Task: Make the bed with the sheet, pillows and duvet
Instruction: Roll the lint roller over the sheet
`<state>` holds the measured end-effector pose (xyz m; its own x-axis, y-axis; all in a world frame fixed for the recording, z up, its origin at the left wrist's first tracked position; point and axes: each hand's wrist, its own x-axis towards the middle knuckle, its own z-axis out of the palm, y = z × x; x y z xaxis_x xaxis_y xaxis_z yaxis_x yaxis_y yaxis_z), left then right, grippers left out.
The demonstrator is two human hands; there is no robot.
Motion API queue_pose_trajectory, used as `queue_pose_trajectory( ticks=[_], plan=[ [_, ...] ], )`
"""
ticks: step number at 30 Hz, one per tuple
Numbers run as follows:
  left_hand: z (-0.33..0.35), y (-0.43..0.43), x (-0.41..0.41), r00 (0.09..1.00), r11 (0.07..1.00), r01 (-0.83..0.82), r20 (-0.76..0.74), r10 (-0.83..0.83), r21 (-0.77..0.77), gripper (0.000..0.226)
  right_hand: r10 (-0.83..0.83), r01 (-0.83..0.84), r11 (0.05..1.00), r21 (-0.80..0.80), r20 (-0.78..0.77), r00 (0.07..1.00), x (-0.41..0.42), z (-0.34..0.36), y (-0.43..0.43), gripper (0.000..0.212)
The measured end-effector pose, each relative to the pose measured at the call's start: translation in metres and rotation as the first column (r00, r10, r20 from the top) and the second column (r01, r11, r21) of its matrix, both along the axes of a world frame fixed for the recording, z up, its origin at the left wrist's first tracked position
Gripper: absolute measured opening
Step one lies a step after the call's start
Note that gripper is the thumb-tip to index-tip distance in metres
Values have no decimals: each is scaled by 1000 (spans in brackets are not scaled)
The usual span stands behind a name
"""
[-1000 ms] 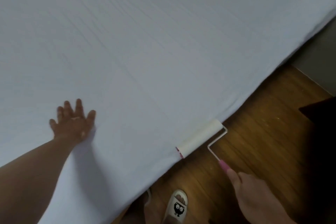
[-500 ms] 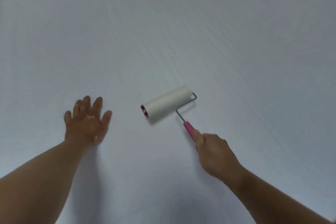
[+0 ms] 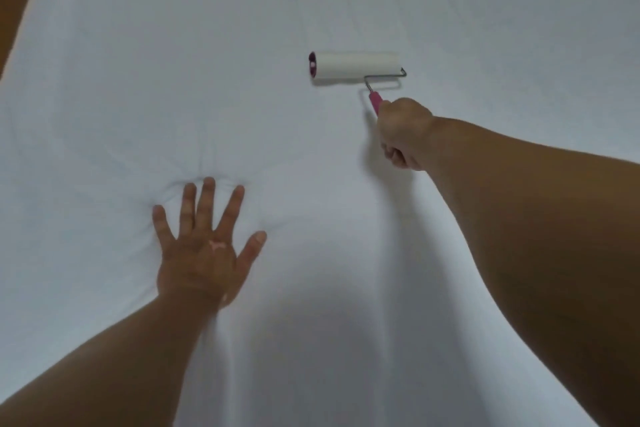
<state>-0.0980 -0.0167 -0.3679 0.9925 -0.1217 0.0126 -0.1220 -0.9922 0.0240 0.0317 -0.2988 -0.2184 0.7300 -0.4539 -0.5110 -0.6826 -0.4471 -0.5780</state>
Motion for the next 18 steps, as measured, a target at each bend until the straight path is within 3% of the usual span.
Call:
queue_pose_trajectory(
  ticks=[6,18],
  plan=[
    [-3,1,6,1000,1000,-2,-7,2,-21,76,-4,-5,996,-88,-102,995,-17,-32,3,61],
    [18,4,5,990,998,-62,-126,61,-3,81,33,-70,986,-152,-230,973,-149,-21,-18,68]
  ],
)
